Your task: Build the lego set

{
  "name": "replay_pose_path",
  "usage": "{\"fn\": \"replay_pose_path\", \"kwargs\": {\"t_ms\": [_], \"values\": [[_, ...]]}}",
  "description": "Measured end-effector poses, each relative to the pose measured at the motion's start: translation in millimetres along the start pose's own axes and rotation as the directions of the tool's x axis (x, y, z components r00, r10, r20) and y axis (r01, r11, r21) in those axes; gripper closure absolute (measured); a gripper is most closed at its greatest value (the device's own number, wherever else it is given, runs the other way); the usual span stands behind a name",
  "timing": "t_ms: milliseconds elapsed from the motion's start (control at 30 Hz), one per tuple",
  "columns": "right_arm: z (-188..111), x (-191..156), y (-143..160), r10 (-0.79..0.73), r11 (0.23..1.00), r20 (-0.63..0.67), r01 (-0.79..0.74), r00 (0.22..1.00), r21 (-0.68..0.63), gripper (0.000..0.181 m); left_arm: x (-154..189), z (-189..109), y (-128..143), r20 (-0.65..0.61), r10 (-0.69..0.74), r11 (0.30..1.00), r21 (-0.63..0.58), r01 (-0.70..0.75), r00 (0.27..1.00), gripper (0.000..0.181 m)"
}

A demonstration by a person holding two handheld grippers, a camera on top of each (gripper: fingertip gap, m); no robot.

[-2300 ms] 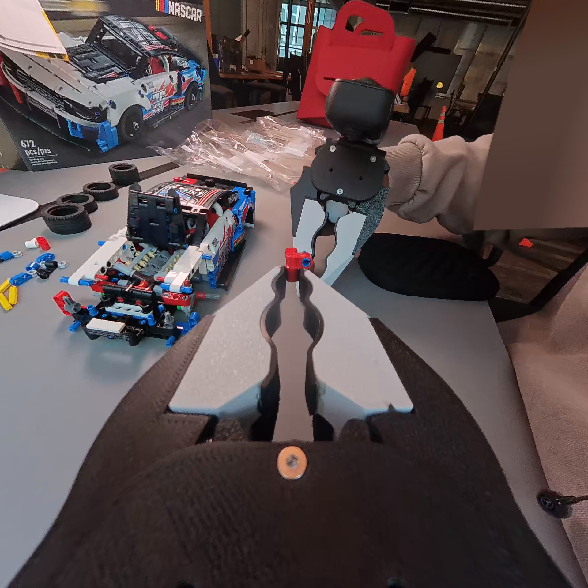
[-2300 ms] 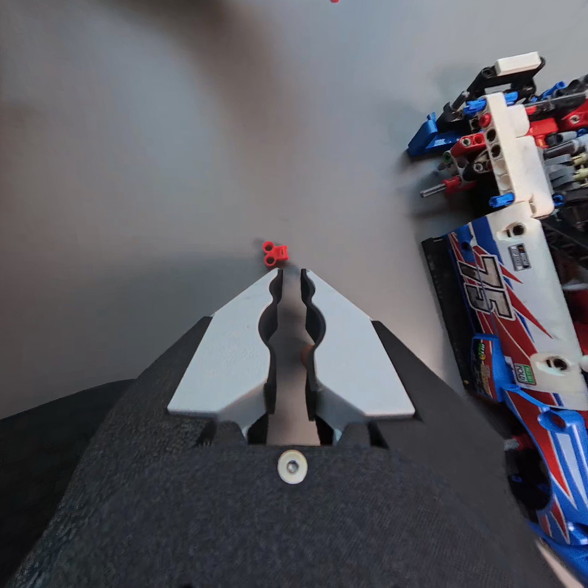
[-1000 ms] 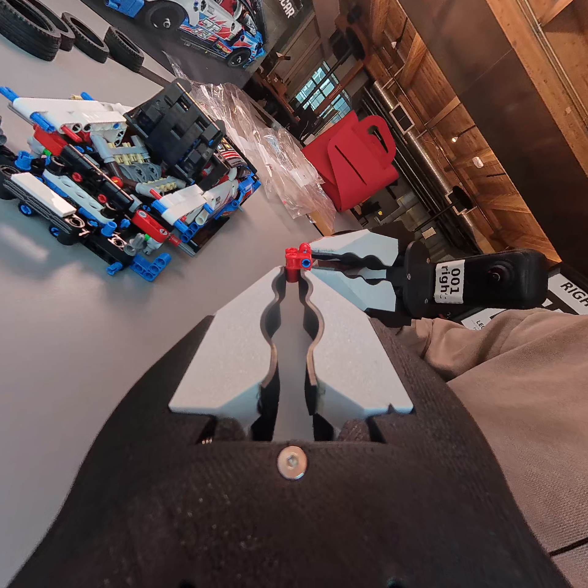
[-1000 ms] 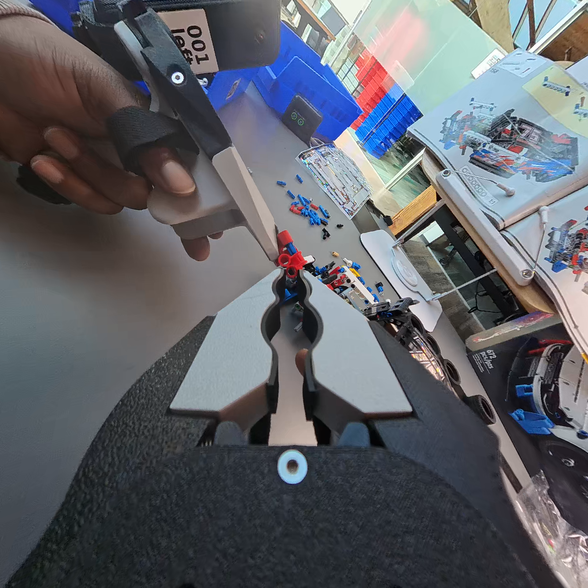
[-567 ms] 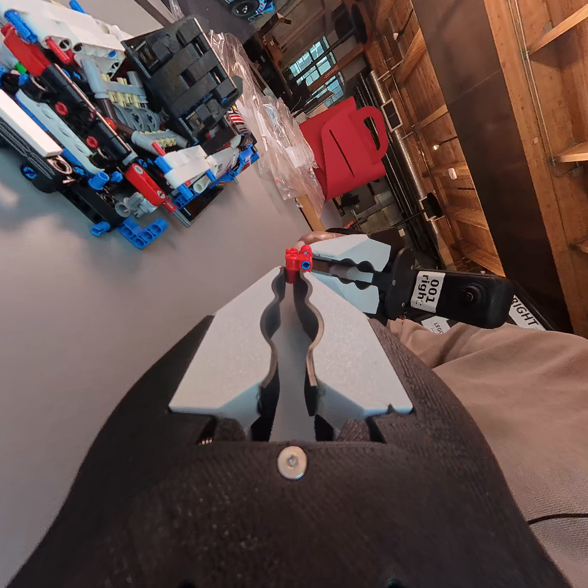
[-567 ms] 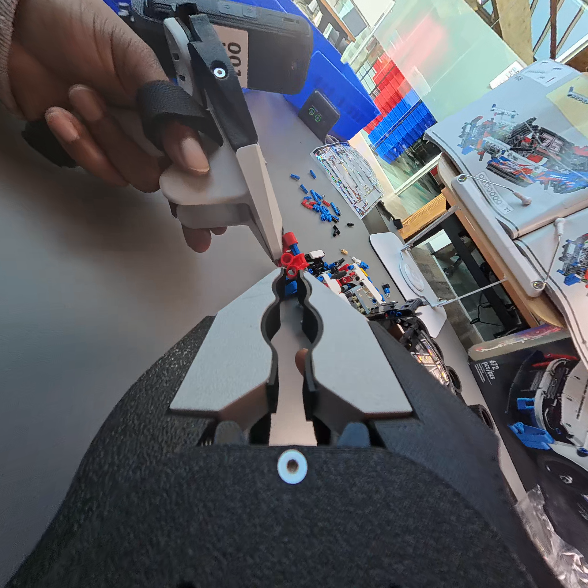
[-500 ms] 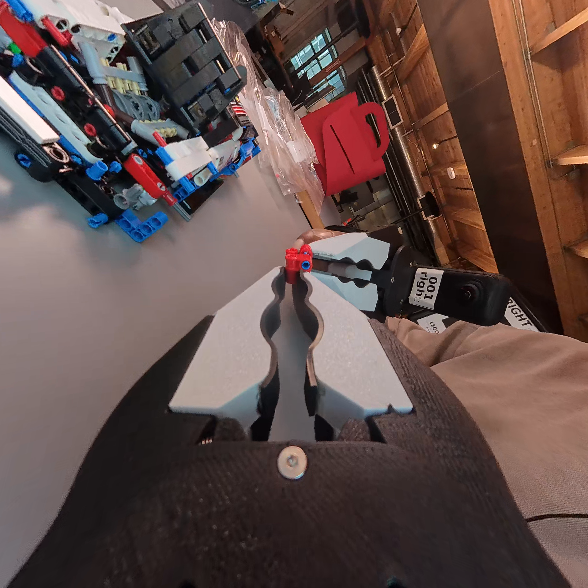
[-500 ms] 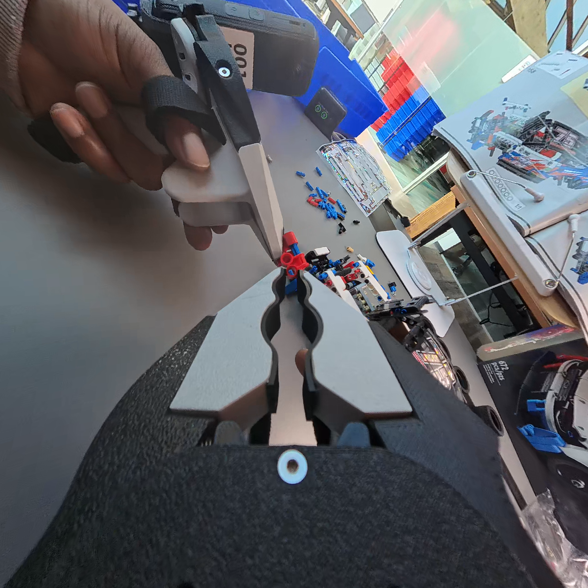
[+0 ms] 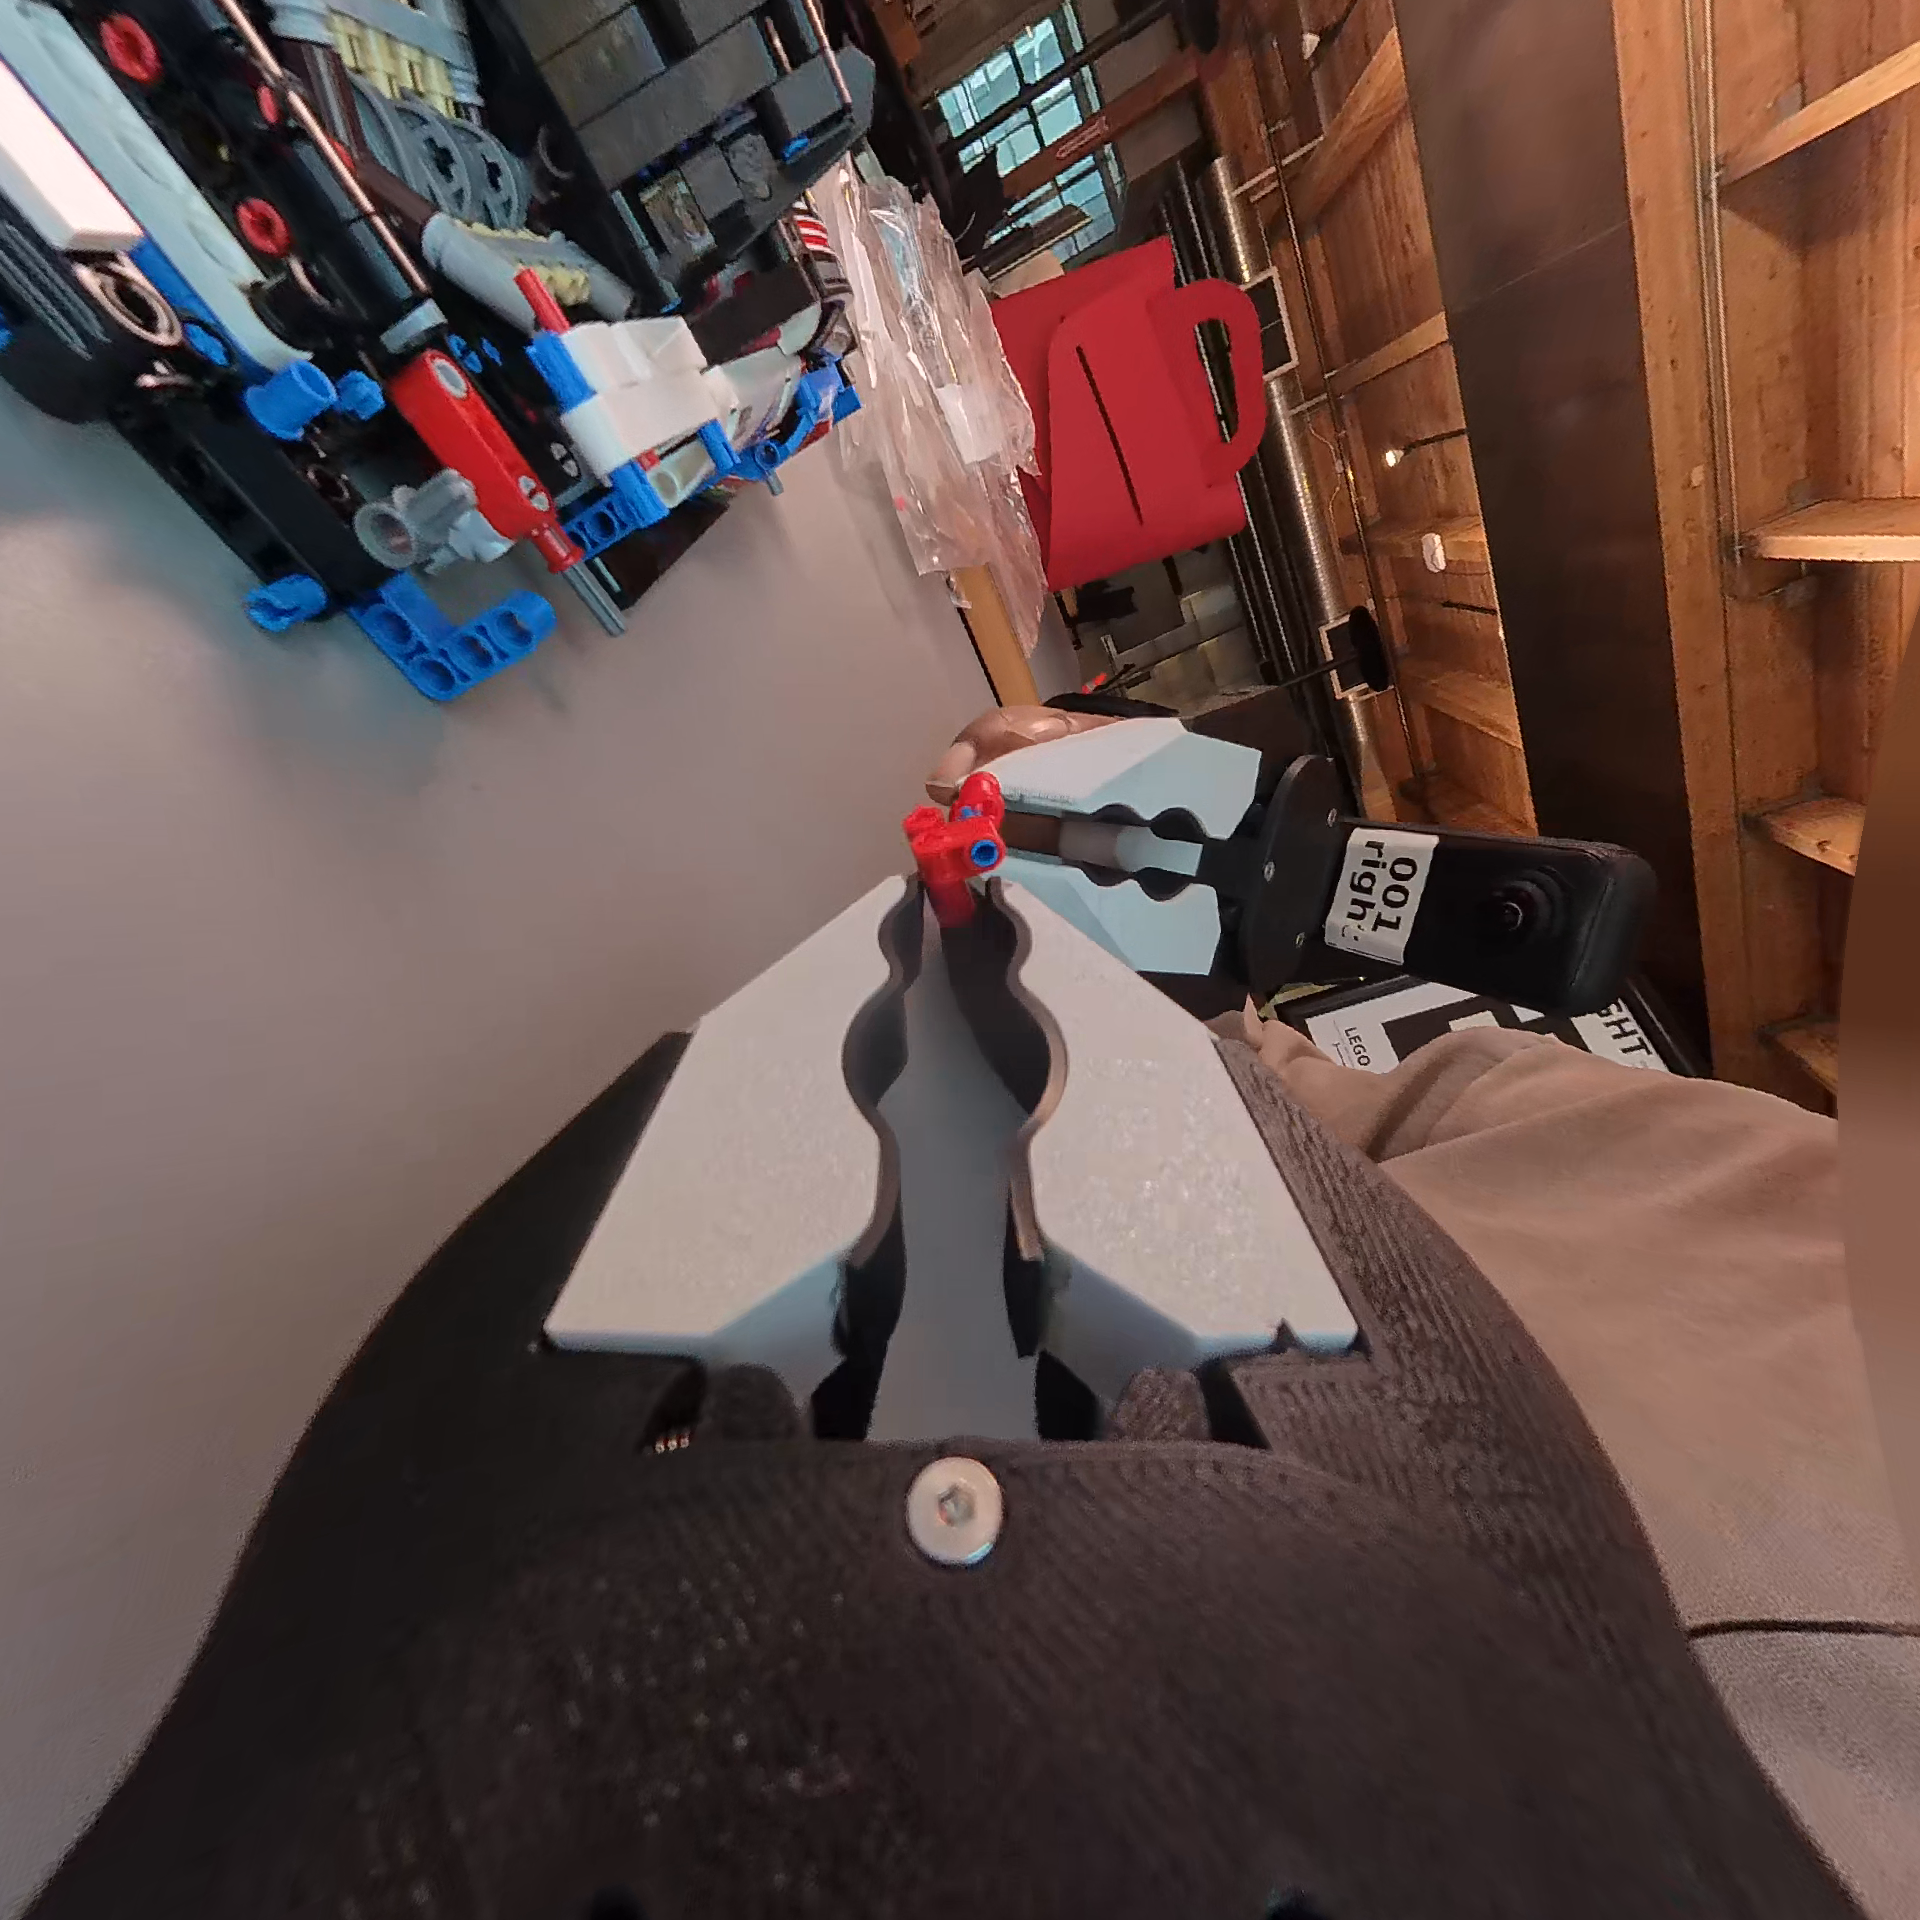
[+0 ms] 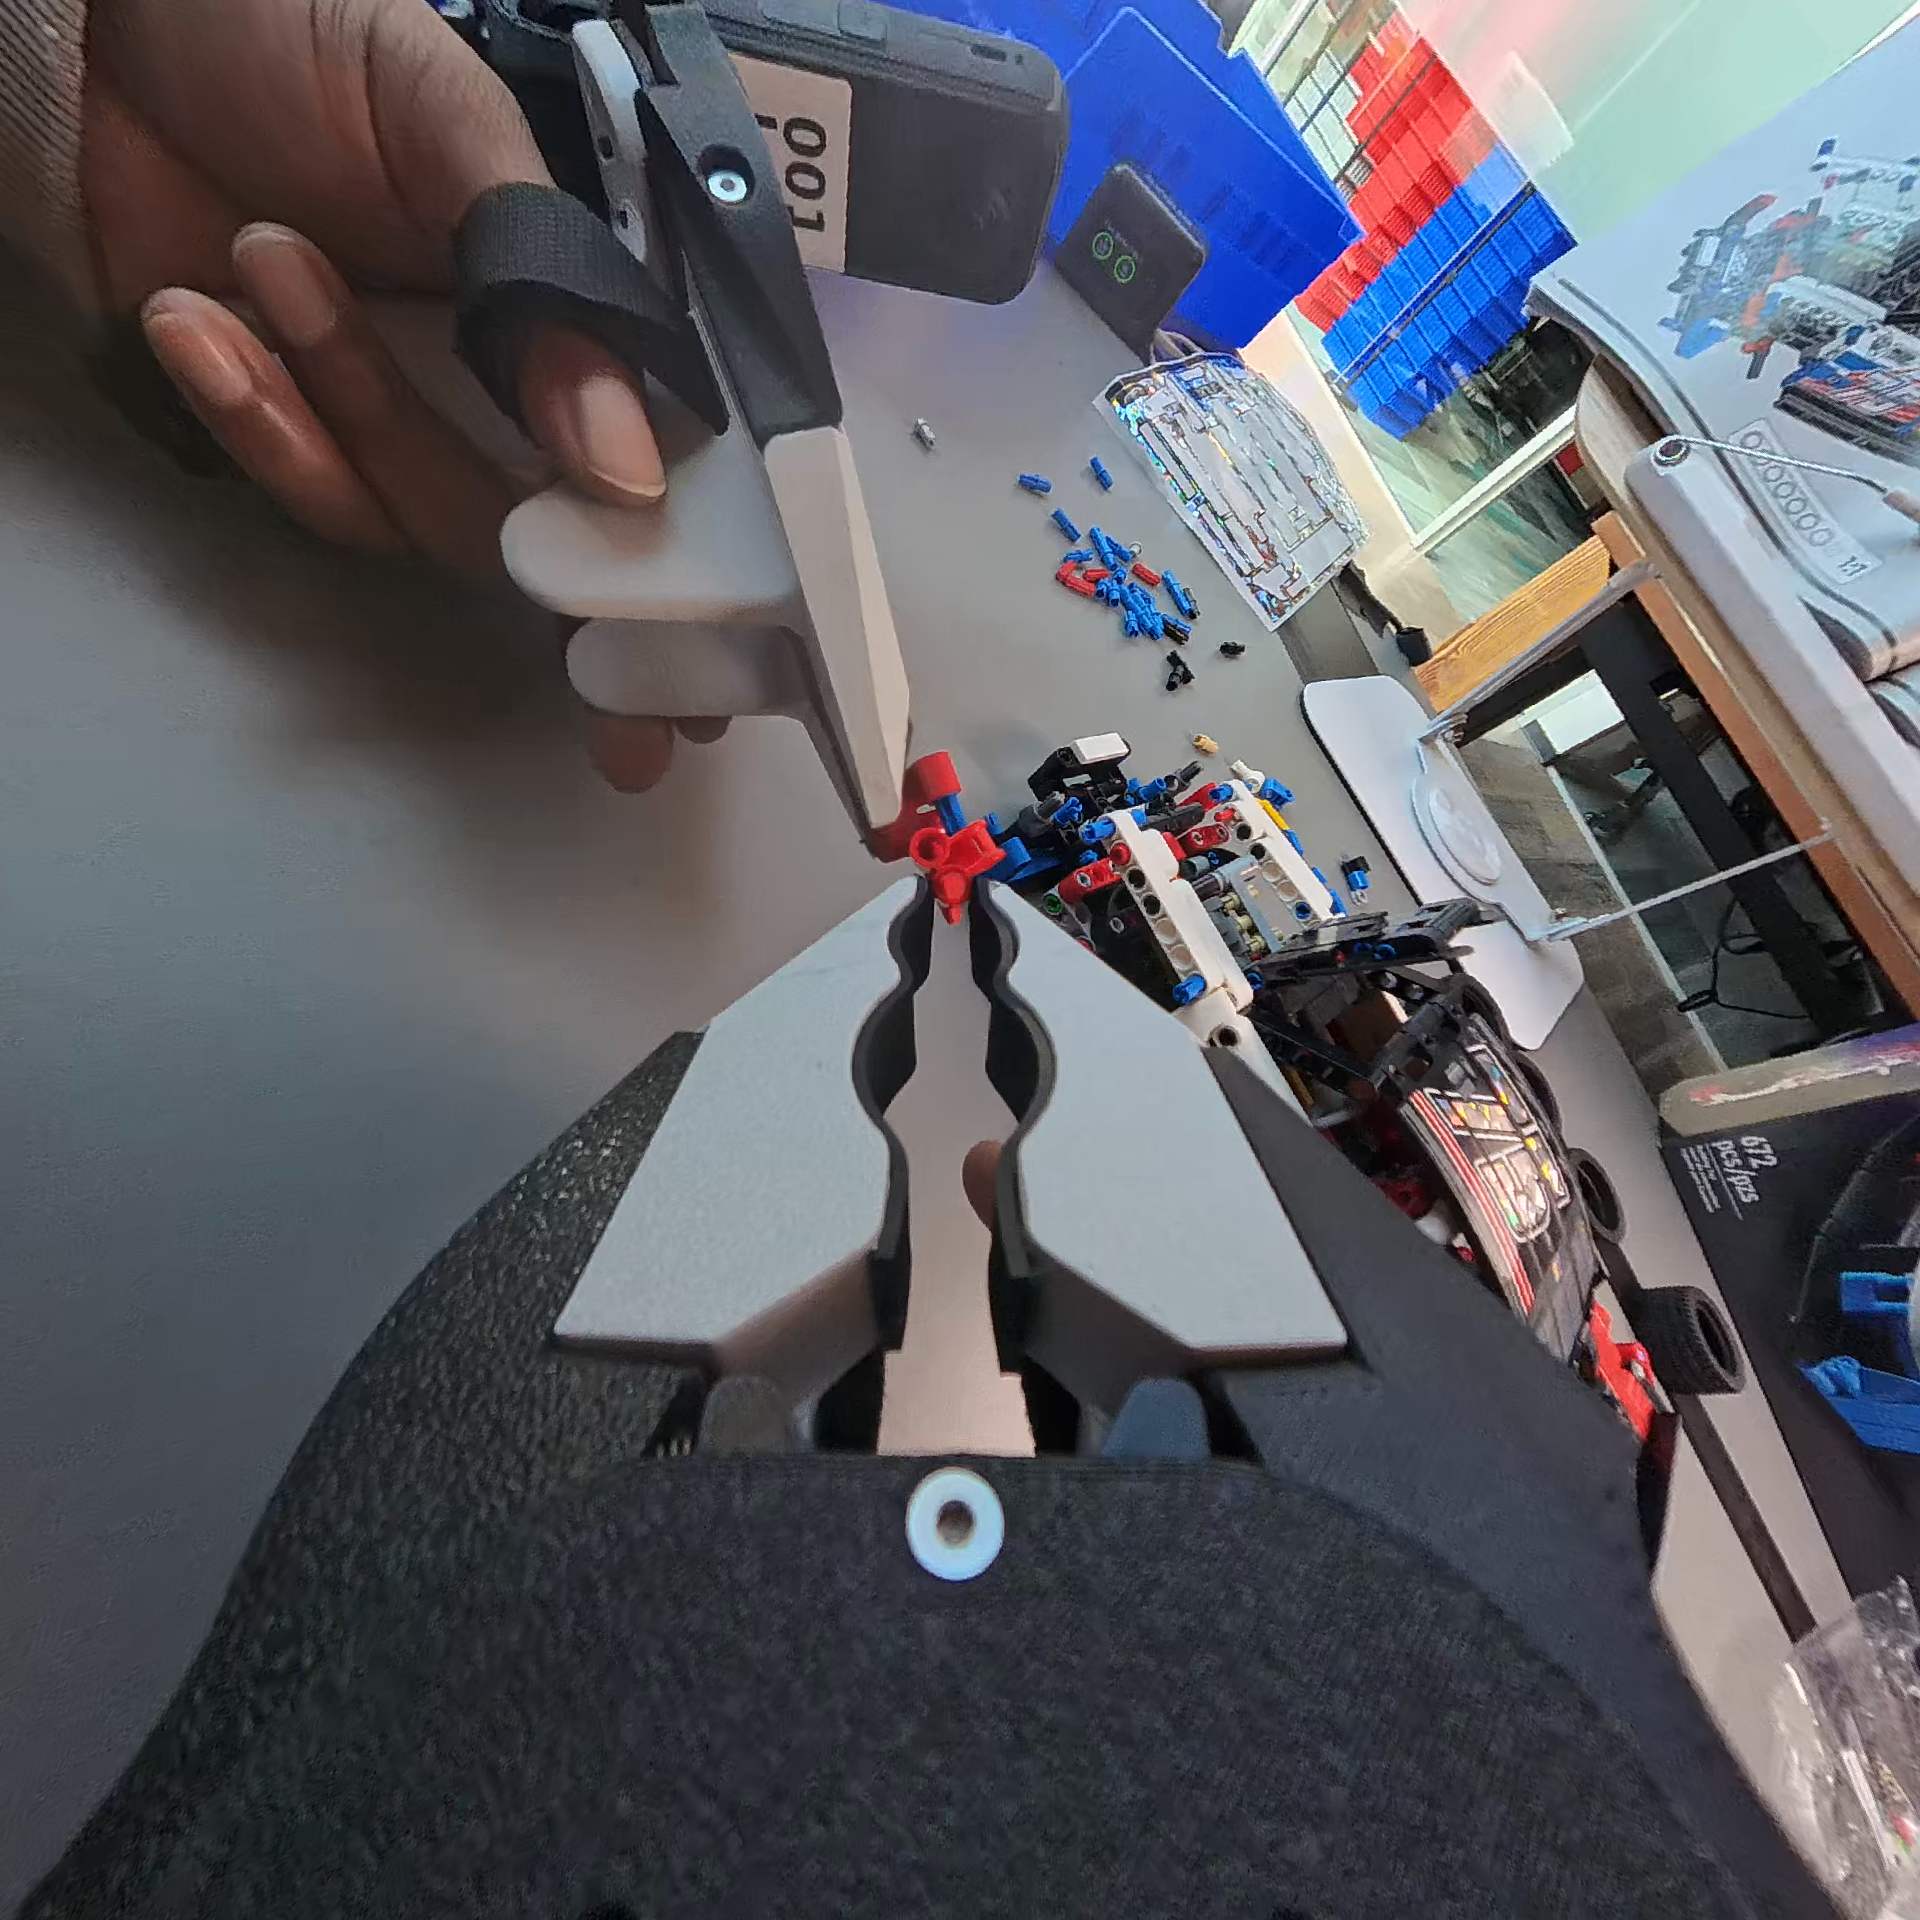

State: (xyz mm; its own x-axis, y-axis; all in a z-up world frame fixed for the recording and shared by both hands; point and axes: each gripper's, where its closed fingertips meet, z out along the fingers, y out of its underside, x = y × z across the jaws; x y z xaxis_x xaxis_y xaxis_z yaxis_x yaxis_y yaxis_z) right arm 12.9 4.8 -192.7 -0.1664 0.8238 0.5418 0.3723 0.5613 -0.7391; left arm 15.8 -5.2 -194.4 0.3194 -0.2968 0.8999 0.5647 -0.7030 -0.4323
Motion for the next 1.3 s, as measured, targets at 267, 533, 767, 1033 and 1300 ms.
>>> {"fn": "replay_pose_path", "kwargs": {"t_ms": [267,533,767,1033,1300], "values": [[-3,-3,-3,0.021,0.999,0.027,-0.022,0.999,0.036,0.176,2,2,5,-0.019,0.003,0.999,-0.037,-0.004,1.0,0.181],[-8,22,35,0.181,0.981,-0.023,-0.182,0.983,-0.074,0.176,-35,-14,-6,0.25,0.402,0.912,-0.2,-0.359,0.881,0.17],[-12,6,83,0.267,0.923,0.093,-0.227,0.959,-0.311,0.176,-57,7,-13,0.246,0.804,0.586,-0.487,-0.648,0.542,0.146],[-16,-5,85,0.278,0.913,0.181,-0.2,0.943,-0.356,0.172,-67,21,-10,0.158,0.911,0.388,-0.641,-0.662,0.381,0.162],[-28,1,22,0.061,0.998,0.253,-0.067,0.966,0.017,0.164,-5,22,16,-0.051,0.564,0.737,-0.419,-0.531,0.824,0.162]]}}
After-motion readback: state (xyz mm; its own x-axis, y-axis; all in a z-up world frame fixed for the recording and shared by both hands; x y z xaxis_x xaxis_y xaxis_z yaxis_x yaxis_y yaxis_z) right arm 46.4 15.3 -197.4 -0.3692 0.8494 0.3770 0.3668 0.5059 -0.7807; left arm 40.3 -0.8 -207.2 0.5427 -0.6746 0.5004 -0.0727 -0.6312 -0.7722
